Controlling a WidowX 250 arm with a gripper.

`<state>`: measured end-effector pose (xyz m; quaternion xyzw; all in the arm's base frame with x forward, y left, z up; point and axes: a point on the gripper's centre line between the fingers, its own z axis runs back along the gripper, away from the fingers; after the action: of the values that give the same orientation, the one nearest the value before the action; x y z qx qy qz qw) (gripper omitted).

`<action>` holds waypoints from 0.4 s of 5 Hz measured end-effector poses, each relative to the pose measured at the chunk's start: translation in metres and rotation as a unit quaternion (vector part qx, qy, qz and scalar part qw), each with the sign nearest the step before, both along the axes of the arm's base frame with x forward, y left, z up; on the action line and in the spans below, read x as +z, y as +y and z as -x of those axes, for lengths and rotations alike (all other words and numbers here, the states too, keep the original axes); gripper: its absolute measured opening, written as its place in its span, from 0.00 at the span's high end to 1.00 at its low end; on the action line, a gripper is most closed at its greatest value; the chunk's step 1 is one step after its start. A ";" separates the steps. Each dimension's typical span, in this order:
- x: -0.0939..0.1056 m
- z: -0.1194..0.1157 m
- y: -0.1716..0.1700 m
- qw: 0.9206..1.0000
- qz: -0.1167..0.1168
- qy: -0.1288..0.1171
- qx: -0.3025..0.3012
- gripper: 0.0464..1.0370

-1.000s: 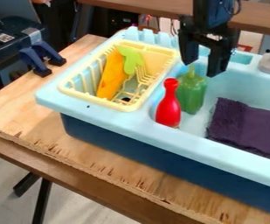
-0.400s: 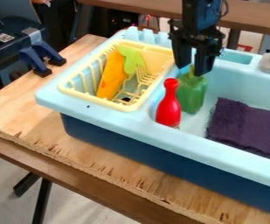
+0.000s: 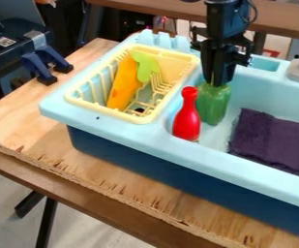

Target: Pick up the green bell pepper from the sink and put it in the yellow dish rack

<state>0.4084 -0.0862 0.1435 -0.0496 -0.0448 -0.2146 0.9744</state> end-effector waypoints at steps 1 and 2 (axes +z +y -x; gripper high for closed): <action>-0.001 0.000 -0.003 1.000 0.004 0.004 -0.003 0.82; 0.000 0.003 -0.004 1.000 0.005 0.012 -0.004 0.82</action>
<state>0.4059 -0.0899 0.1435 -0.0571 -0.0344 -0.2178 0.9737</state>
